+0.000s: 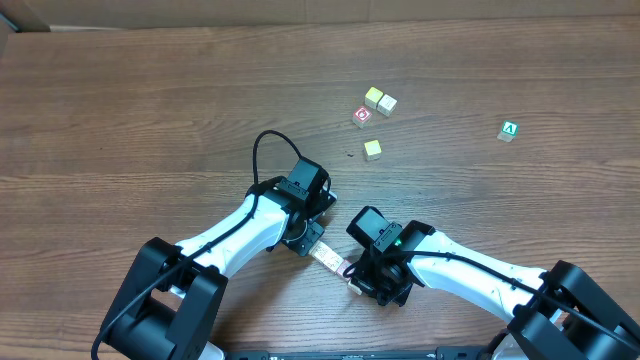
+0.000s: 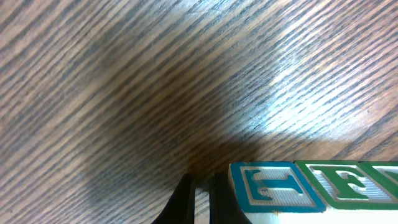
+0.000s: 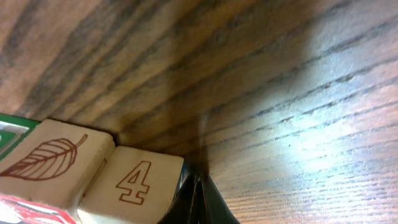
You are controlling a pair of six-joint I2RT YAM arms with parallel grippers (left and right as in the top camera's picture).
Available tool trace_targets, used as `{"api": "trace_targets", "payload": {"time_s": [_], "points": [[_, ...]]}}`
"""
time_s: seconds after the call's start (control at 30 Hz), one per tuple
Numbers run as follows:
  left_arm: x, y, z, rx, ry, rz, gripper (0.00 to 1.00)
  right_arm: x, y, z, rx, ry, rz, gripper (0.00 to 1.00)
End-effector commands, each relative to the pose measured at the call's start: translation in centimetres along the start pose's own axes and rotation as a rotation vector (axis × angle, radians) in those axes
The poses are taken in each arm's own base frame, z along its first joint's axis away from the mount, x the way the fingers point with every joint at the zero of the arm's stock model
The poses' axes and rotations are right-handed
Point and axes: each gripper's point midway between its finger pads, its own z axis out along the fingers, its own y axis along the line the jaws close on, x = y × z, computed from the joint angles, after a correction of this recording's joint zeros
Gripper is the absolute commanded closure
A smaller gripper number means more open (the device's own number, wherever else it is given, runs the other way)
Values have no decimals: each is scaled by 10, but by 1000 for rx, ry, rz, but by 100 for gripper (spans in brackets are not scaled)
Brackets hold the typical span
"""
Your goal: Flip 5 blocks
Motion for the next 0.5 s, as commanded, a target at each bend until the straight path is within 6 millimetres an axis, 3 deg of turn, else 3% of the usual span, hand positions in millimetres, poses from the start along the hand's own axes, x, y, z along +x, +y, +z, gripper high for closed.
{"api": "trace_targets", "payload": {"time_s": [0.0, 0.47], "points": [[2, -5, 6, 24, 5, 31, 96, -3, 14, -7, -52, -40, -28, 96], [-3, -2, 6, 7, -15, 36, 96, -12, 12, -8, -39, -92, -26, 96]]}}
